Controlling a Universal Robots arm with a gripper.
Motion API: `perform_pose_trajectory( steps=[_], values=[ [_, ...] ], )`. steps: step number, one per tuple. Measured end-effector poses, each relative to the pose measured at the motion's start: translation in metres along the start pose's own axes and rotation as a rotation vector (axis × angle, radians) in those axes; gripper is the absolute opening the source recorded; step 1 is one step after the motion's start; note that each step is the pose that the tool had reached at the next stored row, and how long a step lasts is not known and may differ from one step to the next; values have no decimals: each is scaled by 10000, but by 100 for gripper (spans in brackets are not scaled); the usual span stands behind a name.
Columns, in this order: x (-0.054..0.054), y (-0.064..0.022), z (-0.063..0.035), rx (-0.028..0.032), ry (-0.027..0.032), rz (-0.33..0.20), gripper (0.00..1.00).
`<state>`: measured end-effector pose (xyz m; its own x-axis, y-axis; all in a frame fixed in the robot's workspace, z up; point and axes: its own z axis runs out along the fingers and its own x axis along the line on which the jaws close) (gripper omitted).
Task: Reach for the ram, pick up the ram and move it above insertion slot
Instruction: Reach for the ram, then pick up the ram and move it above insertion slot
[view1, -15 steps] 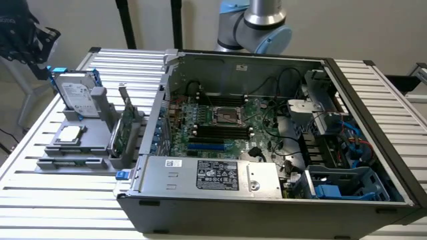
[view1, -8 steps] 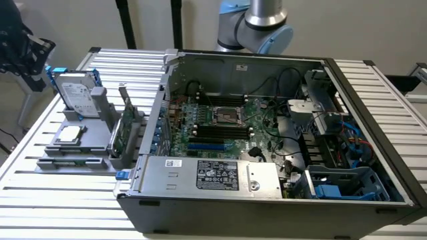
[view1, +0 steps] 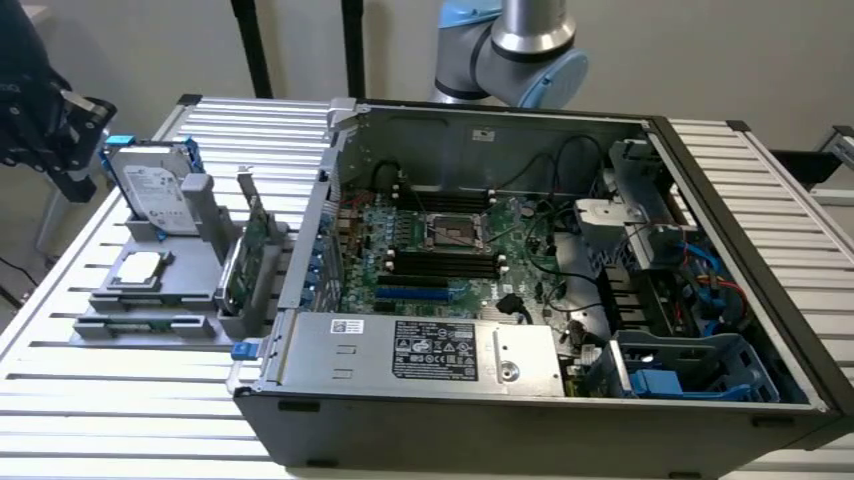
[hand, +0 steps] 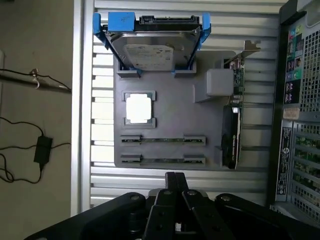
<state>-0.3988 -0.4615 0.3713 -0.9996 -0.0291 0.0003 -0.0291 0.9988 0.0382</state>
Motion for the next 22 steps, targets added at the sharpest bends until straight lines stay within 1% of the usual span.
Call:
perform_pose_trajectory(
  steps=[22],
  values=[
    [-2,-3,66,2,153,-3952,11]
  ],
)
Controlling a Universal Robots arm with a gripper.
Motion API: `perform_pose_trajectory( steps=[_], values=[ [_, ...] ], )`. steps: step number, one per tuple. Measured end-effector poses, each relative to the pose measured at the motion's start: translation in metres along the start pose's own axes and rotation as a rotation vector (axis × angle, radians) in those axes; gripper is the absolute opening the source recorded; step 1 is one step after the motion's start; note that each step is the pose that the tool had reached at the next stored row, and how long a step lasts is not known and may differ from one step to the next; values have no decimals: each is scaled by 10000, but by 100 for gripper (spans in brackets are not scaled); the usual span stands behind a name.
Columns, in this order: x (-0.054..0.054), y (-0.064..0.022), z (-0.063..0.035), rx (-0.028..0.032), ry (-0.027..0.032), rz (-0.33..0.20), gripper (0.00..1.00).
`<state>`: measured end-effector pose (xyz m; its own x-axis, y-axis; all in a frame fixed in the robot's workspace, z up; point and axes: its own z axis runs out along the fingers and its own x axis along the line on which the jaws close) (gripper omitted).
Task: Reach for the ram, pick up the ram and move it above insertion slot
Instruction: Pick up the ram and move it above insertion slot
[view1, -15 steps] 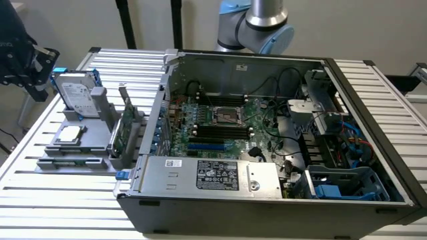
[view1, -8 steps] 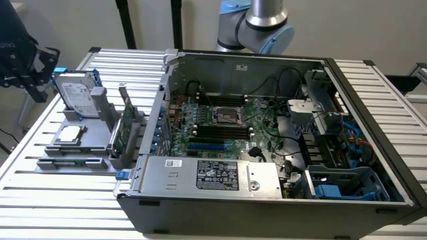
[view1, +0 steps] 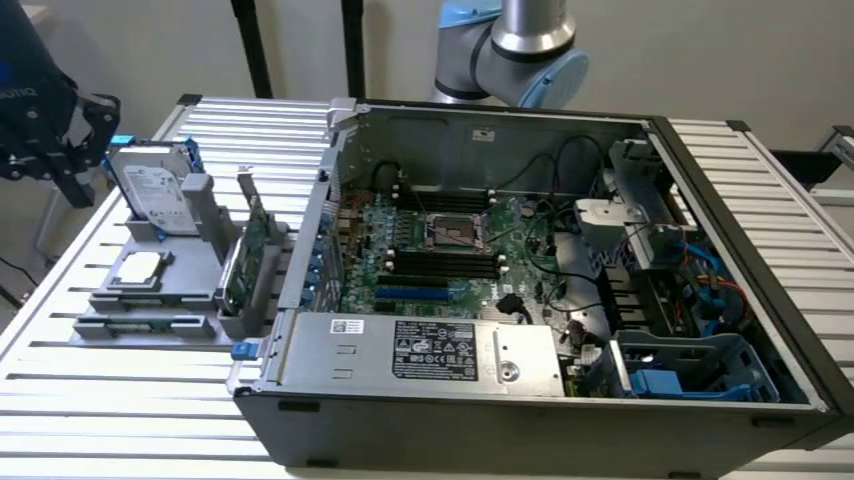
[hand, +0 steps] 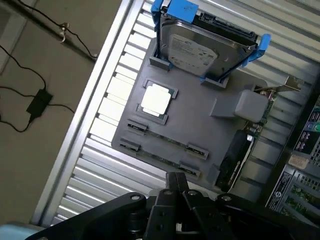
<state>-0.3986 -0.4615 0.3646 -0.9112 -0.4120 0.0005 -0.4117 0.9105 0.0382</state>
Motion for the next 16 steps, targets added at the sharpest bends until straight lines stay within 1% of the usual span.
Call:
perform_pose_trajectory(
  steps=[16],
  values=[
    [0,-2,53,1,111,-2897,11]
  ],
)
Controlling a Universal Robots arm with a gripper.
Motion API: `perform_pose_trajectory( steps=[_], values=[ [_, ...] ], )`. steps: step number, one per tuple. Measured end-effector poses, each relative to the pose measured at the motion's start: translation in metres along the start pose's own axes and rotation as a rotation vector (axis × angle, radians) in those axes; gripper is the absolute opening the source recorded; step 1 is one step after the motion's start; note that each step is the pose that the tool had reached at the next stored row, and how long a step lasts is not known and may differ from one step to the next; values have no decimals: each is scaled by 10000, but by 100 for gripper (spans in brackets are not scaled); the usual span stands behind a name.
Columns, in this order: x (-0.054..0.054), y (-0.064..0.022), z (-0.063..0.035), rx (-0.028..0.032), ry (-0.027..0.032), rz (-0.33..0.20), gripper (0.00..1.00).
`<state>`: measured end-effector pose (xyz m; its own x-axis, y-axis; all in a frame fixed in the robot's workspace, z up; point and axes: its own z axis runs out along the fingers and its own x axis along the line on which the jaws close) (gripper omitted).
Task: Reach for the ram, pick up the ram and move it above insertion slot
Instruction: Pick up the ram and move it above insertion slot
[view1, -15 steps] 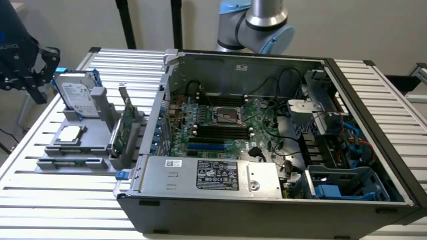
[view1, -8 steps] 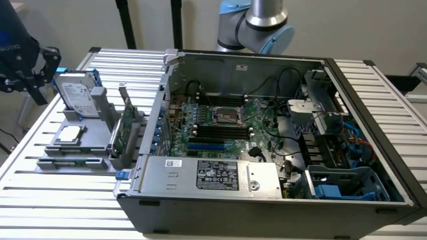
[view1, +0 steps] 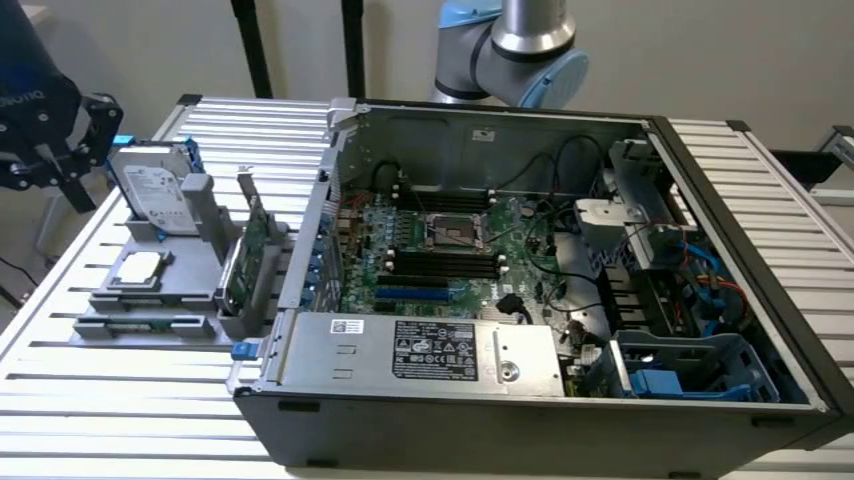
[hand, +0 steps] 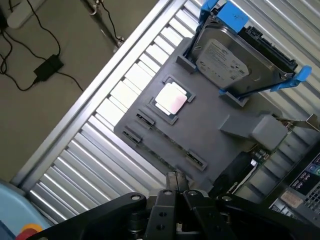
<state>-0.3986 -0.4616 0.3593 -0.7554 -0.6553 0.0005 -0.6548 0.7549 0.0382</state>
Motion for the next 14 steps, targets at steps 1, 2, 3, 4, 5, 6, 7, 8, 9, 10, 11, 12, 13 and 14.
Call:
perform_pose_trajectory(
  steps=[1,2,3,4,5,6,7,8,9,10,11,12,13,14],
  values=[
    [0,0,3,1,8,-187,11],
    [0,-1,7,0,14,-376,11],
    [0,-1,11,0,21,-557,11],
    [0,-1,15,1,27,-737,11],
    [0,-1,18,1,35,-916,11],
    [0,-1,22,1,41,-1096,11],
    [0,-1,26,3,46,-1274,11],
    [0,-1,31,5,51,-1472,11],
    [0,-1,35,8,56,-1645,11],
    [0,-2,39,10,61,-1831,11],
    [0,-2,43,12,66,-2011,11],
    [0,-2,47,14,71,-2190,11],
    [0,-2,51,16,75,-2371,11],
    [0,-2,55,18,80,-2549,11]
  ],
)
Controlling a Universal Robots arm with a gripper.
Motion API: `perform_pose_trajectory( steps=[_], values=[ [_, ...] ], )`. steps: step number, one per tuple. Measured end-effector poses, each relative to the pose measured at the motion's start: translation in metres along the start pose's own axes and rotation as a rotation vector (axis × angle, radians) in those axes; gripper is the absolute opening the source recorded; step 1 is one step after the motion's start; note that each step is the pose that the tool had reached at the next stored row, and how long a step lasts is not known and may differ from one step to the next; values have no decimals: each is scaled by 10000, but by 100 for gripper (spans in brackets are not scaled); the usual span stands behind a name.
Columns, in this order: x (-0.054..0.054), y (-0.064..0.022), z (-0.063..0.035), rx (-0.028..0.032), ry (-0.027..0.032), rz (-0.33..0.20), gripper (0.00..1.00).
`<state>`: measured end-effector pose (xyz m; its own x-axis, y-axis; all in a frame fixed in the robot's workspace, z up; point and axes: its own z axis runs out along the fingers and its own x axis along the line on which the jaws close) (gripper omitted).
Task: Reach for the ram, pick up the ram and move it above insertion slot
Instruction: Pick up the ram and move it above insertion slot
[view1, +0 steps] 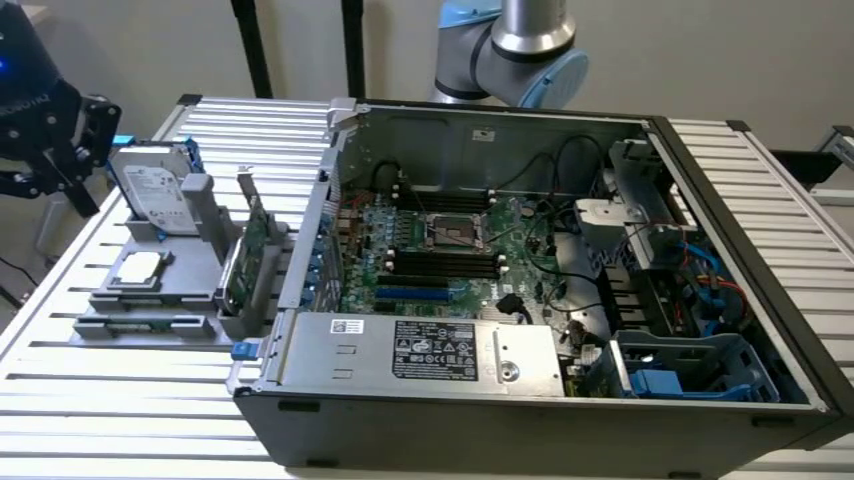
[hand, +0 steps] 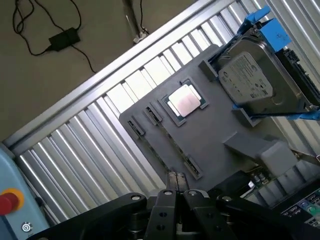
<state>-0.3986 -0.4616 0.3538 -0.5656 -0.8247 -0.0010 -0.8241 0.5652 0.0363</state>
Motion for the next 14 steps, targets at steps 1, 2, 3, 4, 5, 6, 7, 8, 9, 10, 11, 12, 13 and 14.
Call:
perform_pose_trajectory(
  steps=[1,2,3,4,5,6,7,8,9,10,11,12,13,14],
  values=[
    [0,0,4,2,6,-181,11],
    [0,0,8,5,10,-360,11],
    [0,0,12,7,15,-556,11],
    [0,-1,16,9,20,-737,11],
    [0,-1,20,12,25,-915,11],
    [0,-1,24,14,29,-1091,11],
    [0,-1,28,17,34,-1270,11],
    [0,-1,32,19,39,-1455,11],
    [0,-1,36,22,44,-1646,11],
    [0,-2,39,25,49,-1826,11],
    [0,-2,43,28,53,-2007,11],
    [0,-2,47,32,57,-2191,11],
    [0,-2,50,36,61,-2371,11],
    [0,-2,53,41,65,-2551,11]
  ],
)
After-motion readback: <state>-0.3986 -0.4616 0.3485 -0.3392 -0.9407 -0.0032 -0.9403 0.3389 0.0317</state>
